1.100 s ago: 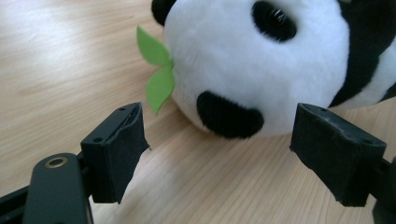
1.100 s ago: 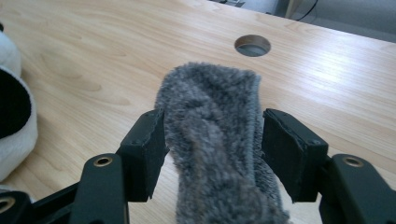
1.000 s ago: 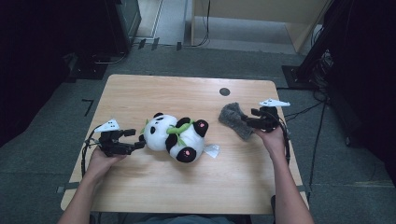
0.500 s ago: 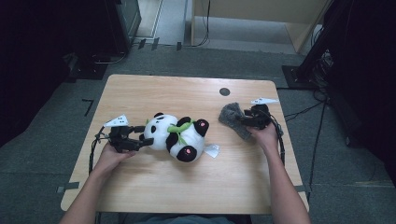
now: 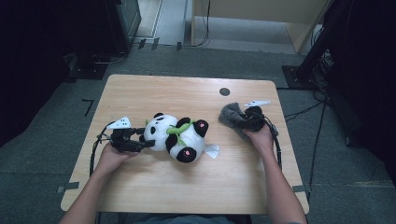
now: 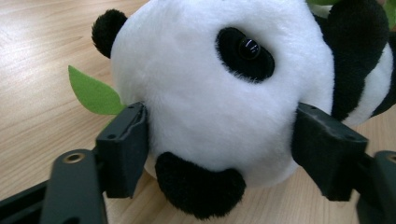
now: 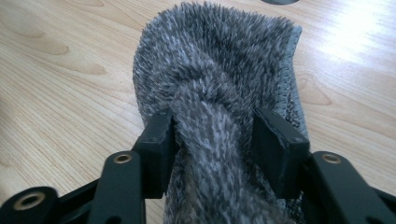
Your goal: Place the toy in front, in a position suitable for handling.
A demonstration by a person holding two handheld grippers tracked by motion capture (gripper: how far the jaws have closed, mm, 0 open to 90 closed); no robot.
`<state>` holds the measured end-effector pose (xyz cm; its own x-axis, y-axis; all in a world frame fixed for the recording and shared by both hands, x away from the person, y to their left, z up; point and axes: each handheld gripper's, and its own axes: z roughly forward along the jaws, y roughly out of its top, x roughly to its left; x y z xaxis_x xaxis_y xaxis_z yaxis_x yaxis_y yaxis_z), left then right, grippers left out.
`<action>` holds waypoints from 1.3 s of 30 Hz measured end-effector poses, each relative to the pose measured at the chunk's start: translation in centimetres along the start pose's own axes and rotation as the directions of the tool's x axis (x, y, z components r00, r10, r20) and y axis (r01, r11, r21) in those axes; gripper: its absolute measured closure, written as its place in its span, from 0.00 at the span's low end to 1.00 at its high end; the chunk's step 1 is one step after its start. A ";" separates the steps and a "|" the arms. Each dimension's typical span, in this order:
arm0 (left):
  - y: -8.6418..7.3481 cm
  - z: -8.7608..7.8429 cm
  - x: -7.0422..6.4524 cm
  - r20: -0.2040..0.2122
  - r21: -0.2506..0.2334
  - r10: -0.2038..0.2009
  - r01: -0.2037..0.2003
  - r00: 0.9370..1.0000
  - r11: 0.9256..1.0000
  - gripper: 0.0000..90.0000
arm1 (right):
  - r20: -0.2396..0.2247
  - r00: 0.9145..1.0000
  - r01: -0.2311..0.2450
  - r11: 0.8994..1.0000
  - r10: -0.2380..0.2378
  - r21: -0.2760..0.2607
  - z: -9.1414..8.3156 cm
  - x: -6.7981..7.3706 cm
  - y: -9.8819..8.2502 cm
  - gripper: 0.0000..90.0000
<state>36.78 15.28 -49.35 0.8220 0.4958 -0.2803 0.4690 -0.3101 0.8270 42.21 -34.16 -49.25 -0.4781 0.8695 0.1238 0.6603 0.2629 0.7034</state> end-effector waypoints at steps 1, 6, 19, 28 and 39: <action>0.0 0.0 0.0 -0.005 0.001 -0.002 0.002 1.000 1.000 0.30 | -0.001 1.000 -0.002 1.000 0.002 0.002 0.0 0.0 0.0 0.59; 0.0 0.0 0.0 -0.008 0.000 -0.026 0.026 1.000 1.000 0.38 | -0.001 1.000 0.002 1.000 -0.002 0.009 0.0 0.0 0.0 0.74; 0.1 -0.1 -2.7 -0.111 -0.007 -0.118 0.118 0.987 0.993 0.51 | -0.005 0.998 -0.070 0.996 0.070 -0.053 -2.1 -0.3 0.7 0.84; -0.7 -0.4 -4.8 -0.172 -0.049 -0.183 0.177 0.968 0.983 0.52 | -0.026 0.997 -0.080 0.993 0.078 -0.086 -4.7 1.1 1.5 0.84; -1.4 -0.4 -5.0 -0.163 -0.085 -0.175 0.163 0.971 0.983 0.37 | -0.073 0.995 -0.069 0.991 0.061 -0.115 -6.7 2.9 2.6 0.84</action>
<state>31.88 13.58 -48.92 0.6632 0.6679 -0.3379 0.5678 -0.1548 0.8085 38.64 -33.77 -42.42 -0.4778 0.8511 0.2176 0.6211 0.1521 0.7688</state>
